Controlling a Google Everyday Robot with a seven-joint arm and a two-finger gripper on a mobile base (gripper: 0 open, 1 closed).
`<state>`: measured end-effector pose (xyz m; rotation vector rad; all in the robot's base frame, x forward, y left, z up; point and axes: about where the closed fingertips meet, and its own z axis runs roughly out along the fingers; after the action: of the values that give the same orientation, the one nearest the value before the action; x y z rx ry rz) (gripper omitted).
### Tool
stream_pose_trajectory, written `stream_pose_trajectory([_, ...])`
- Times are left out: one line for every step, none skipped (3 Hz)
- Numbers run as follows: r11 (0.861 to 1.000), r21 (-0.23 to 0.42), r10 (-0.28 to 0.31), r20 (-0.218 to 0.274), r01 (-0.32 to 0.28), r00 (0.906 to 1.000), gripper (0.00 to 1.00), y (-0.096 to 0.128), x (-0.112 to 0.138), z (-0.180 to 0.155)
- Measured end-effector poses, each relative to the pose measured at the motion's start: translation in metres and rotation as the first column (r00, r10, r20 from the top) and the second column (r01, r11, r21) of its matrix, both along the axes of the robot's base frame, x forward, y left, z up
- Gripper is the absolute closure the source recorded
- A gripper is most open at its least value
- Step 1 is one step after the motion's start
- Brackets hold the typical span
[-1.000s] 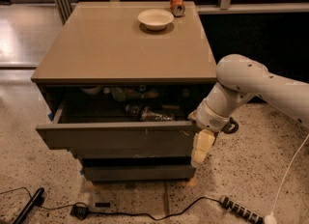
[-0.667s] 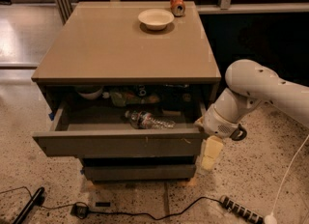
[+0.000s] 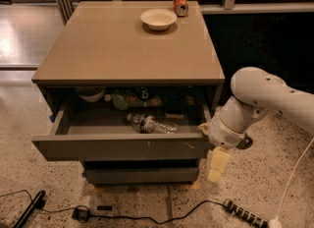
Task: Open top drawer
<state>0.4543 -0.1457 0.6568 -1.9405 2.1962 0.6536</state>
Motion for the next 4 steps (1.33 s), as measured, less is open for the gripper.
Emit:
stream_pose_trajectory([1.0, -0.001, 0.008, -0.001, -0.008, 1.0, 0.0, -0.002, -0.006, 0.002])
stream_pose_trajectory([1.0, -0.001, 0.008, -0.001, -0.008, 1.0, 0.0, -0.002, -0.006, 0.002])
stream_pose_trajectory([1.0, 0.0, 0.016, -0.007, -0.016, 0.9999, 0.0, -0.01, -0.025, -0.001])
stream_pose_trajectory([0.999, -0.007, 0.035, 0.008, -0.035, 0.9994, 0.0, -0.005, -0.036, 0.008])
